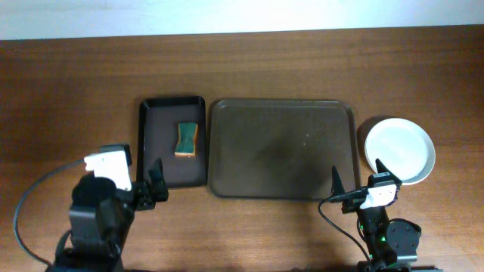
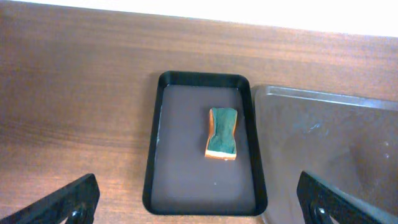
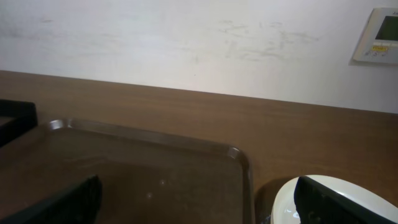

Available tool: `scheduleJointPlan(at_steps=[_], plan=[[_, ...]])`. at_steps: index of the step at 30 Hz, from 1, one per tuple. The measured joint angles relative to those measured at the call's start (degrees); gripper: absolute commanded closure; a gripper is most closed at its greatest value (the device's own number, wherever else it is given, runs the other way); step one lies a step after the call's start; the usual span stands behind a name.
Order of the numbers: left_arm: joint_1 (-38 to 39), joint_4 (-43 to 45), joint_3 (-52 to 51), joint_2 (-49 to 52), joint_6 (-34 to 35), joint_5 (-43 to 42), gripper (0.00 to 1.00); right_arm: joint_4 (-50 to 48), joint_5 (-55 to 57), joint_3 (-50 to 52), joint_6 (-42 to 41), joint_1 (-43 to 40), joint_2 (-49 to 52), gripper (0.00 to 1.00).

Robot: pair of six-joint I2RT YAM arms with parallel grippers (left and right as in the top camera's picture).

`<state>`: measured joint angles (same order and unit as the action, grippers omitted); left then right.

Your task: Clean dirty plates on tray and stack at the side

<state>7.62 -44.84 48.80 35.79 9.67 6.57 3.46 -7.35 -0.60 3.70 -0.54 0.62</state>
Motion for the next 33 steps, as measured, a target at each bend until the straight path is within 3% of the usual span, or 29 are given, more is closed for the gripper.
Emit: scheduleJointPlan(at_steps=[9, 11, 14, 18, 33], plan=[[-1.07, 45.48, -40.83, -28.7, -3.82, -1.68, 0.01, -0.02, 0.0, 0.0, -0.02, 0.02, 0.0, 0.01], [-1.07, 50.51, -46.27, -33.83, -5.05, -2.71, 0.0, 0.0, 0.0, 0.0, 0.02, 0.02, 0.04, 0.01], [-1.07, 49.46, -47.84, -34.84, -8.0, -3.61, 0.0, 0.0, 0.0, 0.0, 0.0, 0.04, 0.07, 0.01], [-1.25, 40.46, -47.98, -35.1, -10.03, -4.48, 0.01, 0.0, 0.0, 0.0, 0.0, 0.04, 0.07, 0.01], [-1.29, 40.17, -48.0, -35.1, -10.6, -4.7, 0.0, 0.0, 0.02, 0.0, 0.0, 0.04, 0.07, 0.01]])
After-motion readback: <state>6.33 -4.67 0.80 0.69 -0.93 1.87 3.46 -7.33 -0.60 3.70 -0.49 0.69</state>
